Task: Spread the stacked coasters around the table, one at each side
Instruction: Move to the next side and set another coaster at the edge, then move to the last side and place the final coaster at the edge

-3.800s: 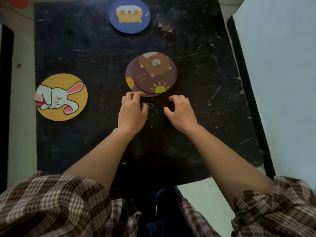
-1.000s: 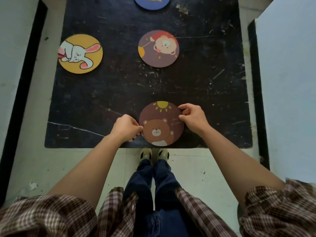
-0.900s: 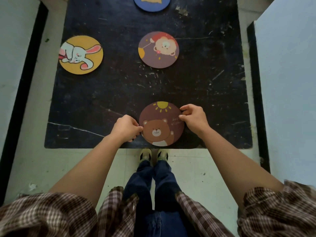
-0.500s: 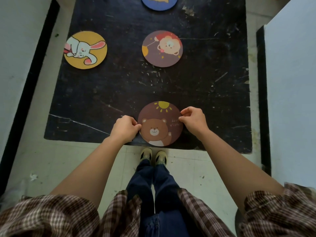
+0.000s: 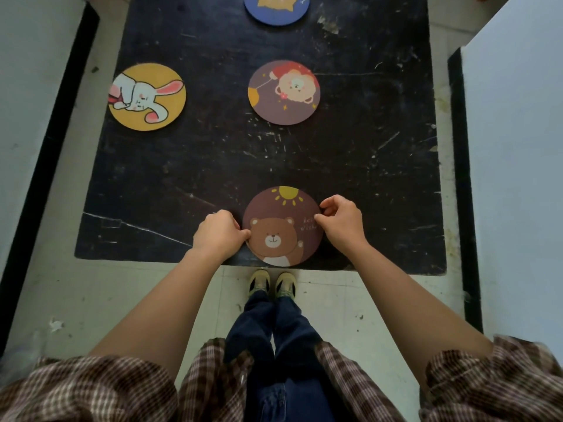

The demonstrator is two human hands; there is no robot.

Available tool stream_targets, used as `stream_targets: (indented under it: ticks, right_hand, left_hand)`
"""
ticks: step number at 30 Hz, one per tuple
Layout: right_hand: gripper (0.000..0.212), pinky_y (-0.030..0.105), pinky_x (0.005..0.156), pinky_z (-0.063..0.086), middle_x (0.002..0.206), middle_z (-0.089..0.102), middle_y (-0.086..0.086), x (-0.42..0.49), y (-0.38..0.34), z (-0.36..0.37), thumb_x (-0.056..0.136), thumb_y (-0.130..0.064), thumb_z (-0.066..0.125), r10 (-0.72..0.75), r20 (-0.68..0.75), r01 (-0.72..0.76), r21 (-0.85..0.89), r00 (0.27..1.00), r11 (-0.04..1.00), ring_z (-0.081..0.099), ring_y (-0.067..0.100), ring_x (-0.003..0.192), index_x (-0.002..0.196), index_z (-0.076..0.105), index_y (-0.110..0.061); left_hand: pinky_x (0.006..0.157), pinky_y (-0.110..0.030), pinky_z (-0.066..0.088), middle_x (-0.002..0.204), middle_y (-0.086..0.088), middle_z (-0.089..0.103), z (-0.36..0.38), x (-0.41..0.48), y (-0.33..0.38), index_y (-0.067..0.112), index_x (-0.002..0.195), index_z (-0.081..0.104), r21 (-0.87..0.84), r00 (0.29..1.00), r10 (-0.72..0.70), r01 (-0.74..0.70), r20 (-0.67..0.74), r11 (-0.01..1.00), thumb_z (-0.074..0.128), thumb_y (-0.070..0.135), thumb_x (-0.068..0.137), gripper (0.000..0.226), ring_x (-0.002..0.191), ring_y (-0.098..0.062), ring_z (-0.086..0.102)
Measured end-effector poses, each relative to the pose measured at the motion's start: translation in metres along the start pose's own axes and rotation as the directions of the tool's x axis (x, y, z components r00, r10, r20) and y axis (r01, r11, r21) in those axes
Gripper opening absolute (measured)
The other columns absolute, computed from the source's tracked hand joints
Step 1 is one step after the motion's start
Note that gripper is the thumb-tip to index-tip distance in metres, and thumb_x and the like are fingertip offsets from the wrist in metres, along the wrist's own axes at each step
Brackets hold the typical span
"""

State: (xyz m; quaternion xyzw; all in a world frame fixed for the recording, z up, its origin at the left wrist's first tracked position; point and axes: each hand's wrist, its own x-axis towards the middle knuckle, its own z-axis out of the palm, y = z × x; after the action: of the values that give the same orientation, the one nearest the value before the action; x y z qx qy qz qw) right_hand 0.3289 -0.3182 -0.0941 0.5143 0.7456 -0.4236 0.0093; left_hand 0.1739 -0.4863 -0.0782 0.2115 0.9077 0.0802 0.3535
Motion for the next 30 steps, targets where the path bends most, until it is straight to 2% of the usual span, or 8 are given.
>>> stream_targets:
  ticks: [3, 7, 12, 15, 18, 21, 24, 30]
  right_hand:
    - [0.023, 0.03, 0.074, 0.051, 0.092, 0.062, 0.001, 0.001, 0.0, -0.001, 0.077, -0.018, 0.072, 0.006, 0.0, -0.006, -0.017, 1.0, 1.0, 0.059, 0.015, 0.085, 0.097, 0.06, -0.019]
    - [0.024, 0.027, 0.07, 0.049, 0.089, 0.061, -0.001, 0.003, -0.001, -0.003, 0.076, -0.022, 0.073, 0.002, -0.004, -0.002, -0.003, 1.0, 1.0, 0.059, 0.014, 0.083, 0.095, 0.06, -0.021]
    - [0.021, 0.029, 0.071, 0.051, 0.089, 0.061, 0.0, 0.012, -0.007, -0.013, 0.078, -0.024, 0.07, -0.029, -0.043, 0.028, -0.012, 0.999, 1.0, 0.059, 0.014, 0.082, 0.096, 0.06, -0.021]
    - [0.02, 0.03, 0.072, 0.051, 0.092, 0.062, 0.002, 0.022, -0.011, -0.022, 0.081, -0.026, 0.068, -0.066, -0.056, 0.064, -0.032, 0.996, 0.997, 0.059, 0.015, 0.084, 0.097, 0.061, -0.018]
    - [0.02, 0.026, 0.069, 0.045, 0.095, 0.061, 0.001, 0.034, -0.012, -0.032, 0.083, -0.026, 0.066, -0.094, -0.029, 0.091, -0.081, 0.995, 0.993, 0.059, 0.015, 0.085, 0.1, 0.06, -0.017]
    - [0.021, 0.026, 0.07, 0.044, 0.096, 0.06, 0.001, 0.05, -0.012, -0.044, 0.084, -0.027, 0.066, -0.123, 0.007, 0.123, -0.12, 0.992, 0.985, 0.058, 0.014, 0.084, 0.102, 0.06, -0.017]
    - [0.021, 0.026, 0.069, 0.046, 0.094, 0.06, 0.0, 0.069, -0.007, -0.059, 0.084, -0.027, 0.066, -0.17, 0.057, 0.176, -0.132, 0.984, 0.975, 0.058, 0.013, 0.082, 0.102, 0.06, -0.018]
    - [0.013, 0.019, 0.061, 0.04, 0.087, 0.056, -0.004, 0.094, 0.027, -0.099, 0.083, -0.026, 0.065, -0.363, 0.203, 0.394, -0.135, 0.909, 0.909, 0.054, 0.008, 0.075, 0.093, 0.058, -0.022]
  left_hand:
    - [0.054, -0.028, 0.045, 0.069, 0.0, 0.062, -0.003, 0.004, 0.003, 0.024, 0.064, 0.054, 0.019, 1.0, 0.012, -0.012, 0.022, 1.0, 0.07, 0.035, 0.079, 0.024, 0.065, -0.017, 0.06]
    - [0.065, -0.033, 0.05, 0.08, -0.001, 0.062, -0.007, 0.007, 0.01, 0.023, 0.082, 0.055, 0.015, 0.999, 0.033, -0.033, 0.024, 0.999, 0.068, 0.035, 0.078, 0.018, 0.075, -0.021, 0.06]
    - [0.058, -0.03, 0.044, 0.087, -0.001, 0.06, -0.007, 0.009, 0.031, 0.02, 0.091, 0.056, -0.113, 0.969, 0.169, -0.192, -0.181, 0.975, 0.06, 0.031, 0.083, 0.014, 0.074, -0.017, 0.058]
    - [0.069, -0.033, 0.046, 0.102, -0.003, 0.056, -0.005, 0.016, 0.05, 0.017, 0.105, 0.056, -0.121, 0.93, 0.232, -0.275, -0.283, 0.954, 0.057, 0.031, 0.084, 0.025, 0.089, -0.019, 0.055]
    - [0.075, -0.031, 0.045, 0.113, -0.005, 0.054, 0.002, 0.021, 0.07, 0.018, 0.114, 0.054, -0.121, 0.917, 0.242, -0.292, -0.318, 0.949, 0.055, 0.031, 0.086, 0.031, 0.104, -0.021, 0.051]
    - [0.076, -0.03, 0.041, 0.119, -0.005, 0.052, 0.009, 0.023, 0.092, 0.019, 0.115, 0.054, -0.123, 0.914, 0.224, -0.279, -0.338, 0.952, 0.054, 0.032, 0.086, 0.031, 0.11, -0.02, 0.047]
    - [0.081, -0.033, 0.04, 0.12, -0.007, 0.052, 0.017, 0.021, 0.115, 0.018, 0.114, 0.054, -0.138, 0.922, 0.177, -0.236, -0.346, 0.962, 0.054, 0.032, 0.086, 0.031, 0.113, -0.024, 0.045]
    - [0.091, -0.04, 0.039, 0.122, -0.011, 0.051, 0.058, -0.001, 0.171, 0.014, 0.113, 0.055, -0.202, 0.901, 0.016, -0.115, -0.433, 0.973, 0.054, 0.029, 0.087, 0.03, 0.116, -0.029, 0.042]
